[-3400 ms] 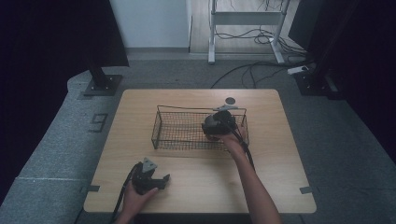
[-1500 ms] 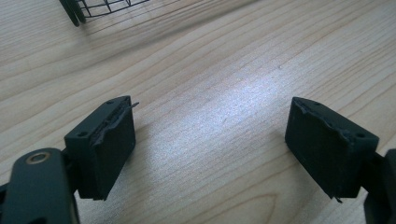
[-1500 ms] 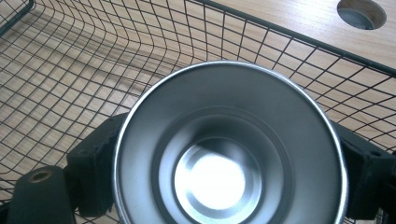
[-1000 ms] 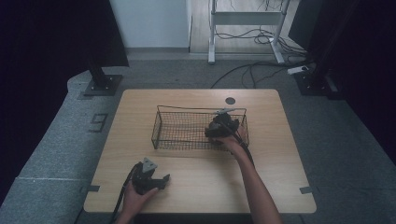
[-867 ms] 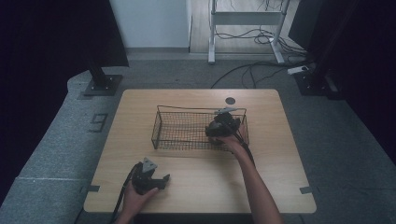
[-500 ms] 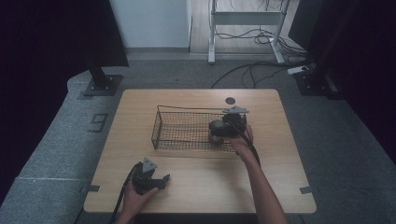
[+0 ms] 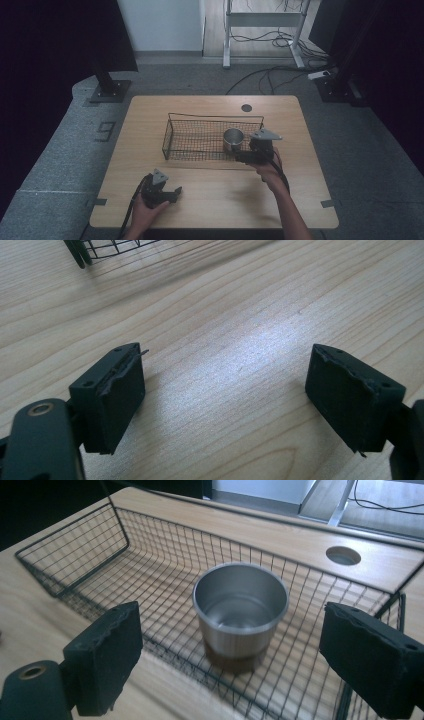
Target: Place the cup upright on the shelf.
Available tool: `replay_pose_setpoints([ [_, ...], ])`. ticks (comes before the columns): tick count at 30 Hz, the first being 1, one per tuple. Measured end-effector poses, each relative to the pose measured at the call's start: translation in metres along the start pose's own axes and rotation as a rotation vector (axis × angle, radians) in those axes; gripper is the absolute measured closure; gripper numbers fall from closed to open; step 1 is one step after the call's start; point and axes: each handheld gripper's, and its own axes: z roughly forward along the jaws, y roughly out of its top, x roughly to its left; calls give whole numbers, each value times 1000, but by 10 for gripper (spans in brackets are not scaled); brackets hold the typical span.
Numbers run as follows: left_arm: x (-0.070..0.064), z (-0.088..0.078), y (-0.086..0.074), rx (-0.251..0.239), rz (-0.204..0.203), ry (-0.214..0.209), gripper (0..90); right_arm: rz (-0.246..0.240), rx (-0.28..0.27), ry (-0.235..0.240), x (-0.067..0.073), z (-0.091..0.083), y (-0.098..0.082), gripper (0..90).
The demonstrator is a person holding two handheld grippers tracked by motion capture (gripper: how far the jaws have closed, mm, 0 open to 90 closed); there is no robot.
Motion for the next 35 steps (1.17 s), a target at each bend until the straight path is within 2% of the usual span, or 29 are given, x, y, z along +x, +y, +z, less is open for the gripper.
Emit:
replay_pose_setpoints([
  [5,0,0,0,0,0,-1,161,0,-8,7,3,-16,-23,128],
  [7,0,0,0,0,1,0,161,7,1,20,5,-20,-36,129],
  [8,0,0,0,0,0,0,161,4,7,24,9,-24,-48,131],
  [14,0,0,0,0,0,0,161,18,14,42,11,-35,-73,136],
  [18,0,0,0,0,0,0,161,15,20,45,11,-38,-84,149],
  [22,0,0,0,0,0,0,161,4,65,43,12,-34,-101,160],
  [24,0,0,0,0,0,0,161,0,75,42,11,-33,-104,173],
  [26,0,0,0,0,0,0,161,-9,89,46,10,-33,-108,226],
  [30,0,0,0,0,0,0,161,-2,72,46,5,-36,-109,228],
  [35,0,0,0,0,0,0,161,-7,79,42,4,-33,-111,220],
])
